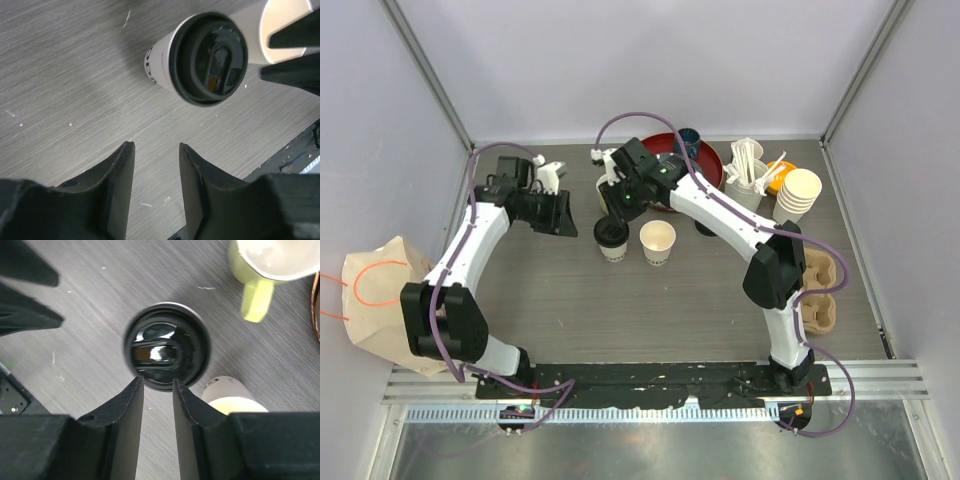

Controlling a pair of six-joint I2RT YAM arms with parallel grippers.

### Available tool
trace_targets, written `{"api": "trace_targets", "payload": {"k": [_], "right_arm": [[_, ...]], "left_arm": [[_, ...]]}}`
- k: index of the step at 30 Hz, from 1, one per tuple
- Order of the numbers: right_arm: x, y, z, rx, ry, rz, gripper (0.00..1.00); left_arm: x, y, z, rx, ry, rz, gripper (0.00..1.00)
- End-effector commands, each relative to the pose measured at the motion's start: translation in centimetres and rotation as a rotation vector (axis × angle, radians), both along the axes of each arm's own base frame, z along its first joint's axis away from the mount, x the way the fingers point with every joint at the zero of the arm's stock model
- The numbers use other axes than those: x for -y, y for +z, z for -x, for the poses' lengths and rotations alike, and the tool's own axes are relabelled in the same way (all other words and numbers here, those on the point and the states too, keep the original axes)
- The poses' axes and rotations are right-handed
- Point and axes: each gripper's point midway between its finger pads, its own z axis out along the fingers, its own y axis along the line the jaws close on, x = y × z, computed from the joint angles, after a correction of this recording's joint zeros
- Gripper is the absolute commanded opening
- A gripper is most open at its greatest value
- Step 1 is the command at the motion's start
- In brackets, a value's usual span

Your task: Pack the takeout coffee

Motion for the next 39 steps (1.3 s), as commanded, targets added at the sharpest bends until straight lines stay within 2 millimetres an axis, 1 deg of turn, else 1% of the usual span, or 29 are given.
{"api": "trace_targets", "payload": {"k": [1,2,3,5,6,9,10,12,13,18,22,25,26,30,35,38,39], "right_arm": [[-0.2,2.1,-2.3,0.076,-0.071,-0.099,0.37],[-0.2,1.8,-2.4,0.075,-0.07,-0.097,0.37],[-0.2,1.6,-2.7,0.079,-0.073,-0.097,0.38],[0.0,1.1,-3.0,0.074,-0.079,-0.092,0.39],[0.0,1.0,-3.2,0.074,-0.084,-0.091,0.4],[0.4,0.4,-3.7,0.075,-0.09,-0.083,0.41],[0.5,0.3,-3.8,0.077,-0.088,-0.082,0.41],[0.3,-0.2,-3.7,0.066,-0.077,-0.085,0.41],[0.3,-0.4,-3.7,0.062,-0.073,-0.084,0.41],[0.2,-2.0,-3.3,0.032,-0.052,-0.069,0.42],[0.2,-2.6,-2.9,0.019,-0.04,-0.069,0.42],[0.4,-3.3,-2.8,0.013,-0.038,-0.059,0.42],[0.6,-3.9,-2.7,0.01,-0.039,-0.046,0.43],[0.8,-4.7,-2.3,0.001,-0.026,-0.048,0.43],[1.1,-5.6,-1.7,-0.009,-0.02,-0.041,0.42],[1.2,-5.9,-1.6,-0.011,-0.018,-0.036,0.41],[1.4,-6.1,-1.6,-0.013,-0.019,-0.031,0.41]], "left_arm": [[2.2,3.0,-3.0,0.097,0.046,0.097,0.41],[2.6,3.0,-3.5,0.105,0.046,0.103,0.41],[2.8,2.3,-3.8,0.079,0.058,0.108,0.41],[3.1,2.1,-4.4,0.07,0.065,0.112,0.4],[3.3,1.6,-4.6,0.054,0.062,0.114,0.4],[4.2,1.3,-4.9,0.043,0.051,0.129,0.4],[4.5,0.9,-4.9,0.032,0.051,0.131,0.4],[4.9,0.7,-5.1,0.031,0.046,0.132,0.4],[5.0,0.2,-5.1,0.02,0.049,0.128,0.4],[5.3,-0.4,-5.0,-0.012,0.05,0.142,0.37],[5.2,-1.0,-4.7,-0.023,0.049,0.137,0.37],[5.4,-1.8,-4.2,-0.057,0.042,0.145,0.36],[5.4,-2.4,-4.1,-0.073,0.045,0.143,0.36],[5.5,-3.9,-3.7,-0.114,0.047,0.146,0.34],[5.9,-4.8,-3.4,-0.144,0.044,0.168,0.28],[5.9,-5.3,-3.3,-0.164,0.046,0.17,0.2],[5.9,-5.4,-3.3,-0.169,0.046,0.171,0.15]]}}
